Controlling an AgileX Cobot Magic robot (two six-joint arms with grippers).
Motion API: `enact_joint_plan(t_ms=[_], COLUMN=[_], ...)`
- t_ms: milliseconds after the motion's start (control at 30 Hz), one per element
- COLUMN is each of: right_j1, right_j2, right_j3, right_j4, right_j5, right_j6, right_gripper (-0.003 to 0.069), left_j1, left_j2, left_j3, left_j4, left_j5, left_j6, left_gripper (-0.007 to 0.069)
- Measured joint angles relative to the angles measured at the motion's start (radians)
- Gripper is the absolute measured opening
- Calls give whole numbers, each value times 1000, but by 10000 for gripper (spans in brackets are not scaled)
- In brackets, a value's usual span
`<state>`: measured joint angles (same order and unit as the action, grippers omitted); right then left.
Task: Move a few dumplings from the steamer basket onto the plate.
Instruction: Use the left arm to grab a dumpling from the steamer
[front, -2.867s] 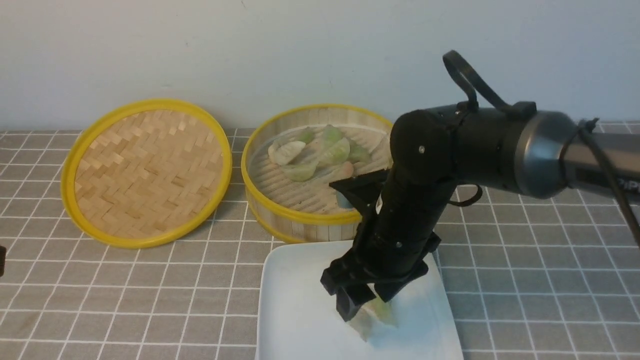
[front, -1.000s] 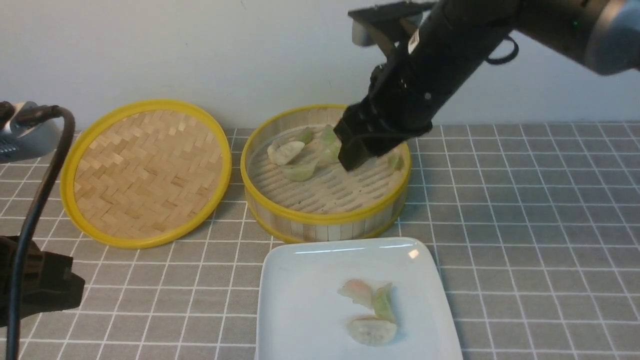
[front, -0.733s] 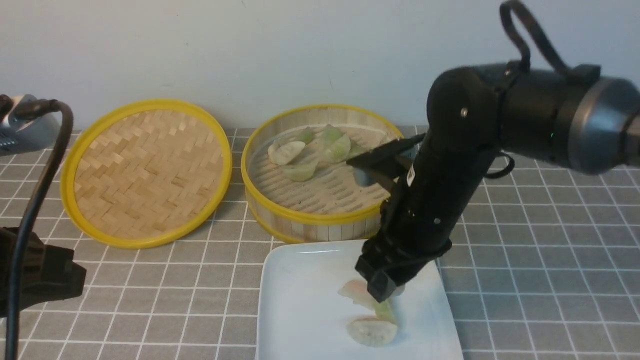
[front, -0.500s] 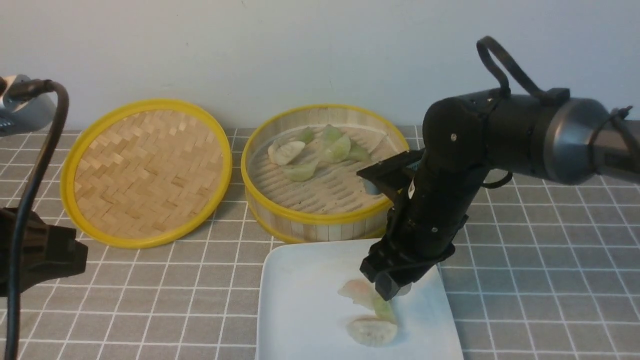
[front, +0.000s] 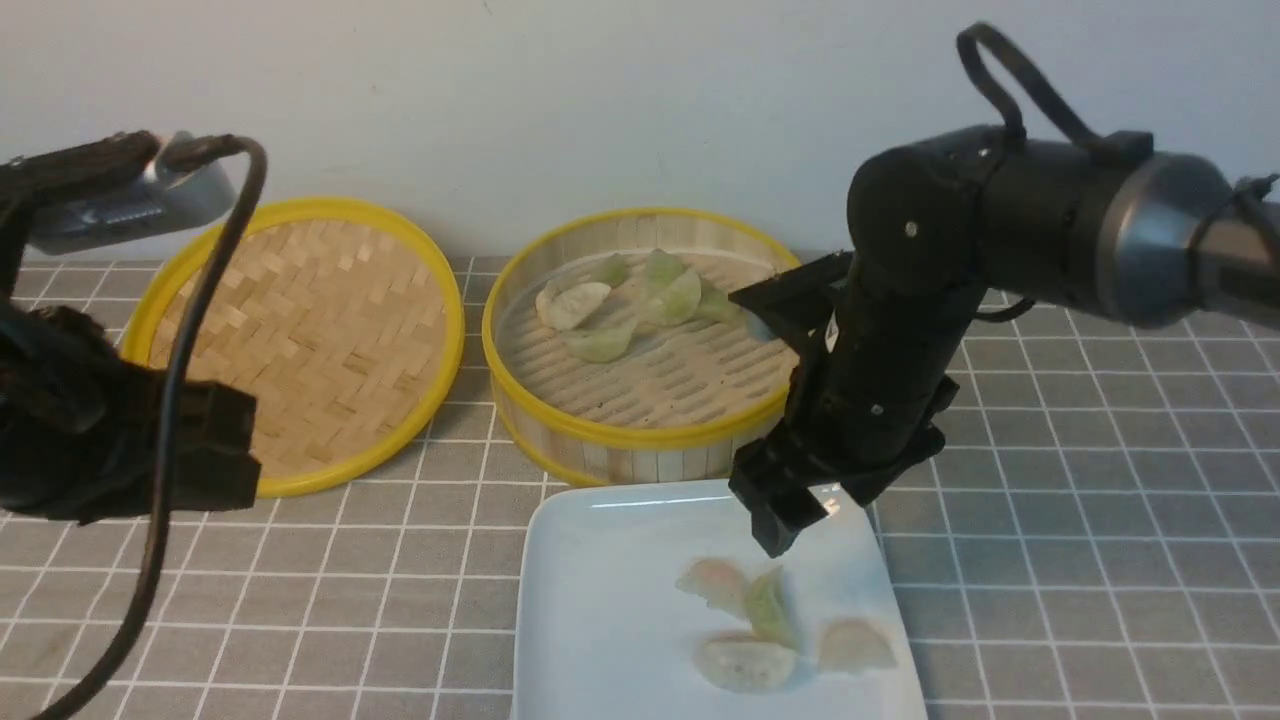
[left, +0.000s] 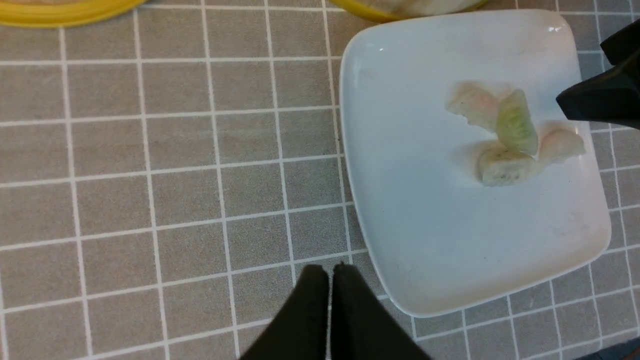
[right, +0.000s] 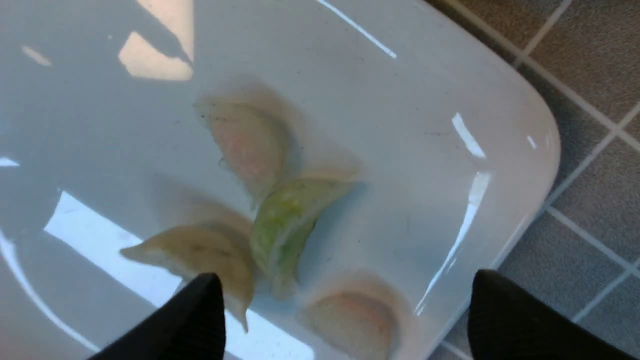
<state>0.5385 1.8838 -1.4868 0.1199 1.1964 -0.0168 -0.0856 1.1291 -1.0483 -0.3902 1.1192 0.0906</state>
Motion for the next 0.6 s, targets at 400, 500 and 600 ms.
enact_joint_plan(t_ms=[400,500,600], right_j1=[0,0,0], right_j2=[-462,-602,-711], right_j3=[-3,-3,-3], right_j4=[50,44,40], right_j5=[45,59,66], right_j6=[7,10,36], right_gripper=[164,52,-2], left_j1=[-218,-262,-293], left_j2=[525,693,834], left_j3=[-532,-695,-841], left_j4=[122,200,269], left_j5=[49,58,75], left_j6=[28,28,28], left_gripper=[-5,-3,20])
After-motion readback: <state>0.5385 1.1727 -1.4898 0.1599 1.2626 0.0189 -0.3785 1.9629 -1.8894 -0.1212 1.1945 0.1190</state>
